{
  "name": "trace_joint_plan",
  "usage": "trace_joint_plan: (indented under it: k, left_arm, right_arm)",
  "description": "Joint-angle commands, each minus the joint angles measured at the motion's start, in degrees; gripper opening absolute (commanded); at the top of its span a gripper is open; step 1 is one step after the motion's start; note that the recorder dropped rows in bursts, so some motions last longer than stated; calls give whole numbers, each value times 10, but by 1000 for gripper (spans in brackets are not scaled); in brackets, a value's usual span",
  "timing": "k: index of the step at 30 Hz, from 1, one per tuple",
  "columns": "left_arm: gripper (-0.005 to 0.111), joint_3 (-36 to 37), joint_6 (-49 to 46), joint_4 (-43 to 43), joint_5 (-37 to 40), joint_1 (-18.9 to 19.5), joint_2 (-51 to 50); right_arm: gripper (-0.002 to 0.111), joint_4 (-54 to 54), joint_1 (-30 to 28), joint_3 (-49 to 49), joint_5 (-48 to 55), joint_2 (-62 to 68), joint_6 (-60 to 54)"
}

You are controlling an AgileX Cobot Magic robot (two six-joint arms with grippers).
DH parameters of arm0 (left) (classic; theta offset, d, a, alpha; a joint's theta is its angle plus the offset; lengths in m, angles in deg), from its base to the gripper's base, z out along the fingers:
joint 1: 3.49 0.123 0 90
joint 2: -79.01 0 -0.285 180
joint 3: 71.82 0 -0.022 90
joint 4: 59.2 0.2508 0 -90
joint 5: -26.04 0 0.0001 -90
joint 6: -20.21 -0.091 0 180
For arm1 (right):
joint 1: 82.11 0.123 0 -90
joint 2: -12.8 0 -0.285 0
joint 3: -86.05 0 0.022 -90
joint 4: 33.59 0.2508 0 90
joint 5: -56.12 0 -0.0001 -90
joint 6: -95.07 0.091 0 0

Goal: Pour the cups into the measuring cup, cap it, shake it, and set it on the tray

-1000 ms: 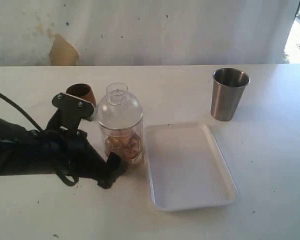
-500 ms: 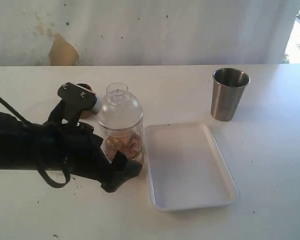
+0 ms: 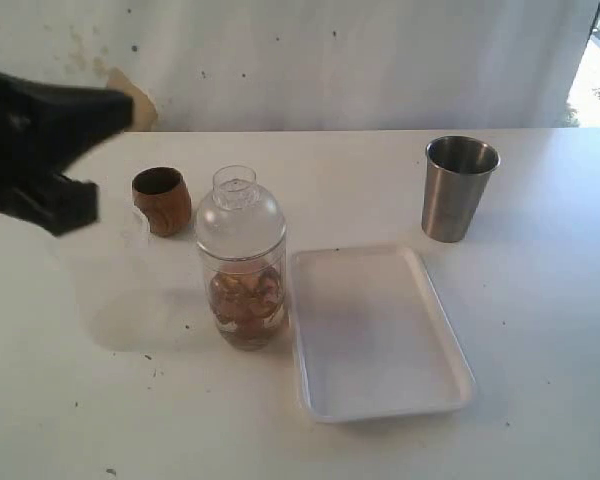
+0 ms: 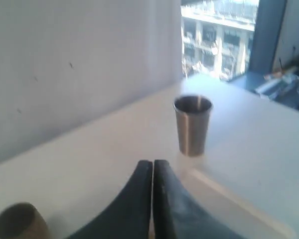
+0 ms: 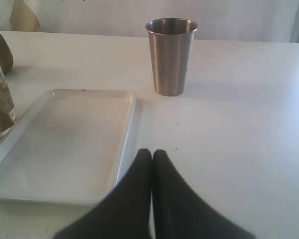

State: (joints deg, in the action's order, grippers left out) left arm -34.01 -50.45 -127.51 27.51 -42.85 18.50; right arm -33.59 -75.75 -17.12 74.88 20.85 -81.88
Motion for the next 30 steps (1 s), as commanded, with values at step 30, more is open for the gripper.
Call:
trace_joint_plan:
  k: [30]
  left_arm:
    - [0,11,6,-8,-84,11,173]
  right_arm:
    - [0,0,-2,4,-5,-3,2]
